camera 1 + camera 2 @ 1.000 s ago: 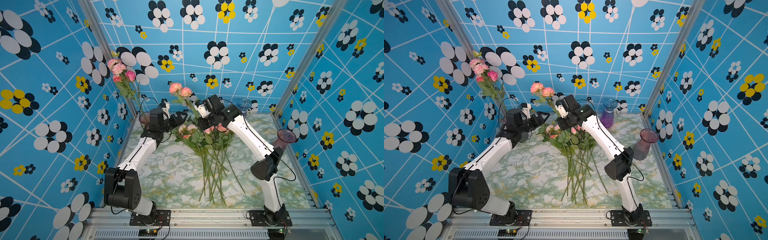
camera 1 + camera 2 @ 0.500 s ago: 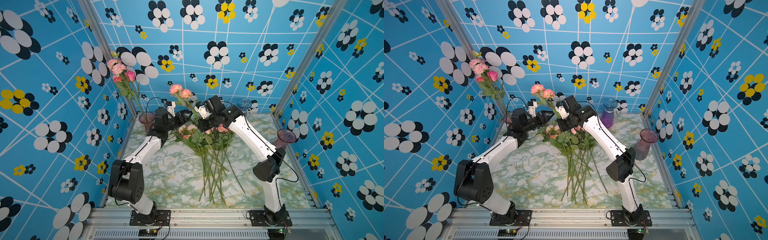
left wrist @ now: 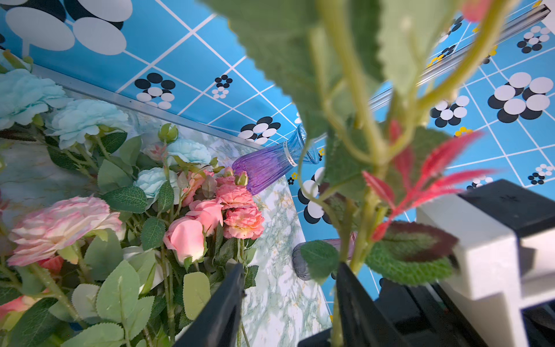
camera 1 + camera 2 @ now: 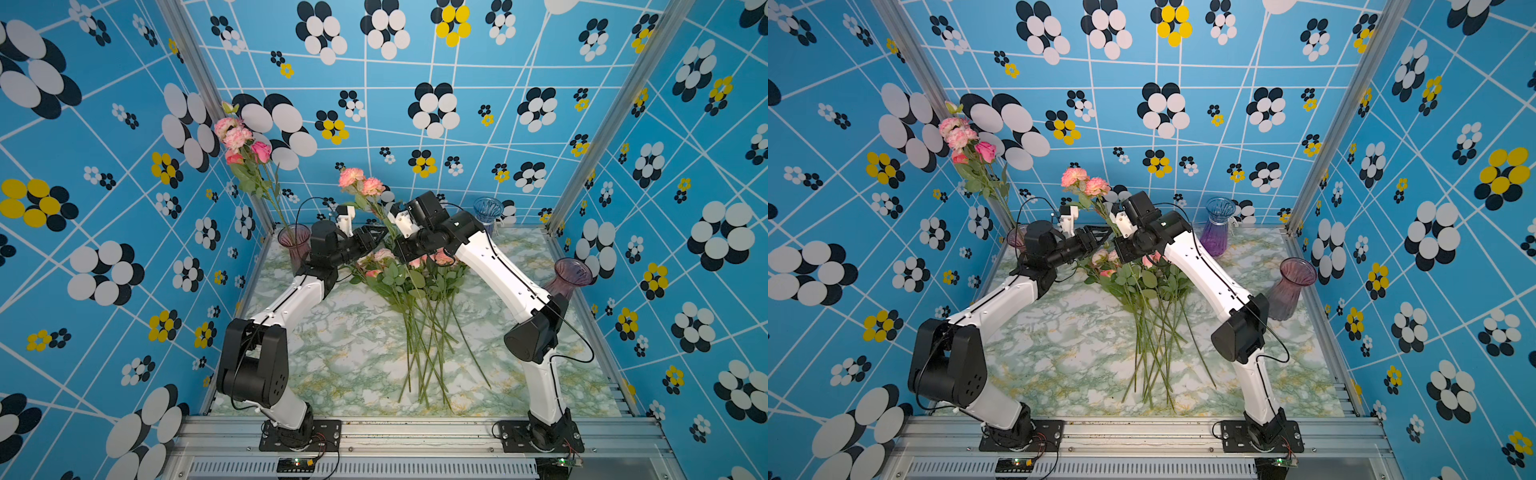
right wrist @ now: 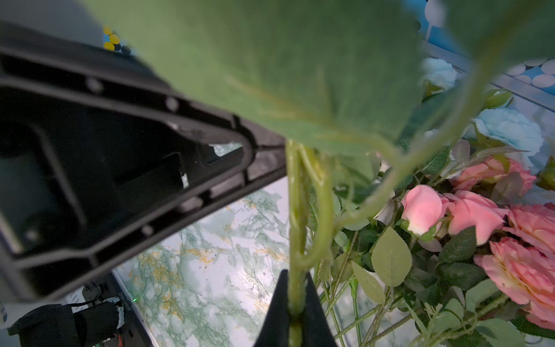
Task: Place the pink flowers into the vase
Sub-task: Place the flower in the vase.
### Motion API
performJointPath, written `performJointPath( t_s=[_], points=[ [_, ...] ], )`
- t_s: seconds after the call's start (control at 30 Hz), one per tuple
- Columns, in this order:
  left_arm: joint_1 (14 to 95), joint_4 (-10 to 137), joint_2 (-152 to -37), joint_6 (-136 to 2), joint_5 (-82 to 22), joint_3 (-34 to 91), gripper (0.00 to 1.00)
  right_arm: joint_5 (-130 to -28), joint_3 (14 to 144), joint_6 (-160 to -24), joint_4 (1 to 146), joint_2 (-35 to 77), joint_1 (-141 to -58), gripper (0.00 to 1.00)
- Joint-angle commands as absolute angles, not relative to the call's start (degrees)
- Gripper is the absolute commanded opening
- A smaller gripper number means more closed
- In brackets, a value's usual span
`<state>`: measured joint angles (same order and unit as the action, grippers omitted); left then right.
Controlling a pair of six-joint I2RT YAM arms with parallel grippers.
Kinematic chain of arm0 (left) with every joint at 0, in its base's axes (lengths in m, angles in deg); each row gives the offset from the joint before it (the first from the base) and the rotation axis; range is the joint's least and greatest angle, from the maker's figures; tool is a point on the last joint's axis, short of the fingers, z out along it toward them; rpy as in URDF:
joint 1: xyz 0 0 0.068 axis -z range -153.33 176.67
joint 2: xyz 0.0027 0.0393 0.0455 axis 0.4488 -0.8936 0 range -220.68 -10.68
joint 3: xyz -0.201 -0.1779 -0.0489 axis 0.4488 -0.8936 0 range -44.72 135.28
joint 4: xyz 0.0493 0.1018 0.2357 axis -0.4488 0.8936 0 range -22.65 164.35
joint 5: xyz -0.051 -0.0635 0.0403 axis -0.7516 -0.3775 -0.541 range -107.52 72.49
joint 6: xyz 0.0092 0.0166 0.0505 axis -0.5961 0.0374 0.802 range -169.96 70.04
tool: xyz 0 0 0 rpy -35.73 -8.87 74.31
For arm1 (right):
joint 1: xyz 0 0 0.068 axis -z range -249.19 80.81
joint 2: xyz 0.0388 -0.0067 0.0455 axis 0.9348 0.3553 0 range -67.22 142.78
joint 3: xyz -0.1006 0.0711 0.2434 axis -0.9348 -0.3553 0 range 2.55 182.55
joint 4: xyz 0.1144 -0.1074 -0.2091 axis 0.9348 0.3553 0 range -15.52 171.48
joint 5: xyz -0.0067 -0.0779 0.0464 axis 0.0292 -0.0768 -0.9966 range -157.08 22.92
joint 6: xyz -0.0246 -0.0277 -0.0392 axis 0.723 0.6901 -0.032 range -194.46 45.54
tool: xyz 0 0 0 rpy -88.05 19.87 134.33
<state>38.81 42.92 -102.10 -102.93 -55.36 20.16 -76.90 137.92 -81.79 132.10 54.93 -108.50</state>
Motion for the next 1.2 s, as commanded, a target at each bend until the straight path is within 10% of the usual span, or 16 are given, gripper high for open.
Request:
performJointPath(
  t_s=[0.0, 0.43, 0.93, 1.17],
  points=[
    [39.4, 39.6, -102.6, -103.0, -57.5, 19.3, 0.51, -78.6, 139.5, -82.6, 131.2, 56.4, -108.3, 0.00],
    [40.9, 38.0, -105.2, -103.7, -57.4, 20.4, 0.44, -79.6, 140.1, -82.8, 131.3, 57.1, -108.3, 0.00],
    [41.9, 36.9, -106.6, -103.9, -57.2, 21.7, 0.01, -79.9, 140.0, -83.1, 131.5, 58.8, -108.2, 0.01],
    [41.5, 40.0, -106.2, -102.0, -56.5, 22.0, 0.00, -79.2, 139.3, -83.4, 131.8, 57.9, -107.9, 0.10]
  ],
)
